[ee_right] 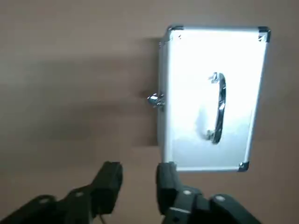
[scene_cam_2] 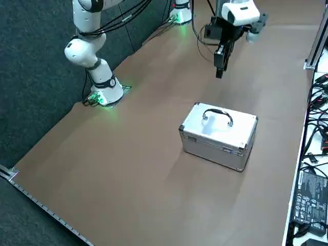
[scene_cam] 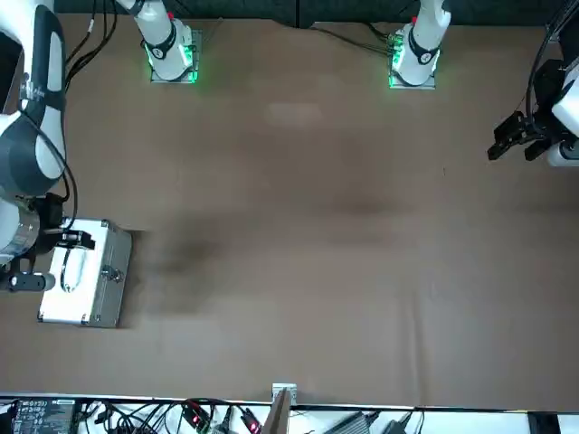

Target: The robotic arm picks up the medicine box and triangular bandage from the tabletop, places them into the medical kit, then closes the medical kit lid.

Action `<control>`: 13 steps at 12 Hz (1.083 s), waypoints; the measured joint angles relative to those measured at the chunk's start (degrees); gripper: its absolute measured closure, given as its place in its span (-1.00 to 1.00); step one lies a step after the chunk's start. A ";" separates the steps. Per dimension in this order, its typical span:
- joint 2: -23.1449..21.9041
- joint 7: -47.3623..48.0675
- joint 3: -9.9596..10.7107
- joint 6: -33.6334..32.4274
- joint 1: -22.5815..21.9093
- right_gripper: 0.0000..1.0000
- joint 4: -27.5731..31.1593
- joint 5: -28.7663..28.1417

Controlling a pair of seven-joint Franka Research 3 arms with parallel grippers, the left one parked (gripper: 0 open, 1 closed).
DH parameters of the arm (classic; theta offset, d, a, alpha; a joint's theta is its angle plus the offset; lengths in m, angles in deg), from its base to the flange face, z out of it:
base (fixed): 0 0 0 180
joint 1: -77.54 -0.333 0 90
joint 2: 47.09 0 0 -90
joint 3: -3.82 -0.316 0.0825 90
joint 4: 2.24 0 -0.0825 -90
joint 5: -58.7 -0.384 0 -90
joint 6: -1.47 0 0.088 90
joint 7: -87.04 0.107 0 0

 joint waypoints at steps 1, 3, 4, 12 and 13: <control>-0.71 0.48 0.00 -1.01 -0.58 -0.07 -0.08 -0.02; -3.12 1.01 0.00 -2.69 -1.31 -0.53 -0.11 -0.71; -4.67 1.10 0.01 -3.24 -1.45 -0.78 0.00 -1.74; -19.78 1.19 0.20 -6.65 -1.46 -1.00 9.86 -3.57; -21.26 1.29 0.20 -6.68 -1.48 -1.00 11.43 -3.55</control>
